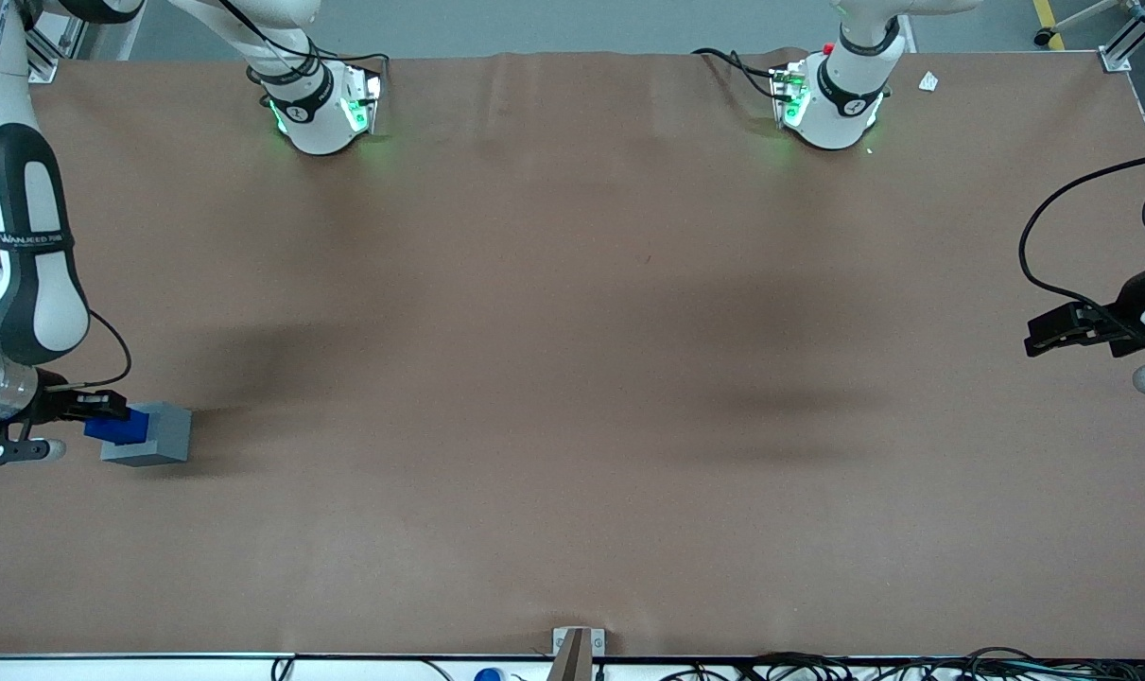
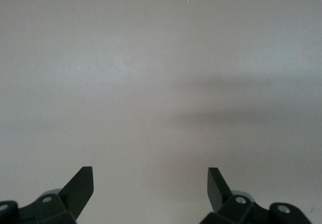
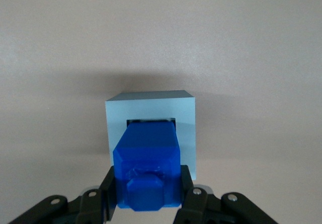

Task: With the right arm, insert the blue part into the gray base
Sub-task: 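Lower the blue block into the gray base's hole and press down, then open the right gripper and raise it away from the base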

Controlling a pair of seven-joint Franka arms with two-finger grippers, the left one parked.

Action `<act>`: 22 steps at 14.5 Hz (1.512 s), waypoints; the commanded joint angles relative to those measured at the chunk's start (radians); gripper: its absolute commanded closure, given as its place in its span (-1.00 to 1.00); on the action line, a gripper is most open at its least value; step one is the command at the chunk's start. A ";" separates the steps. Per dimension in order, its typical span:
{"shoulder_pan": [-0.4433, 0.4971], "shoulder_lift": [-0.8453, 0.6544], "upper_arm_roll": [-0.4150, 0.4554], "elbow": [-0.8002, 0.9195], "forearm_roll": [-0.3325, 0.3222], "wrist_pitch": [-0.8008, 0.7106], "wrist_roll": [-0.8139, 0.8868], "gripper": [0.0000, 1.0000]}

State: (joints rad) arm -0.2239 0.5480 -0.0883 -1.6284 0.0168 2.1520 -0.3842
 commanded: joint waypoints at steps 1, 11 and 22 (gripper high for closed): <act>-0.014 0.013 0.013 0.022 0.003 -0.009 0.010 0.99; -0.012 0.029 0.013 0.019 0.003 -0.009 0.011 0.77; 0.024 -0.069 0.021 0.109 0.005 -0.257 0.074 -1.00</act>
State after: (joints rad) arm -0.2171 0.5425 -0.0757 -1.5501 0.0169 2.0012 -0.3622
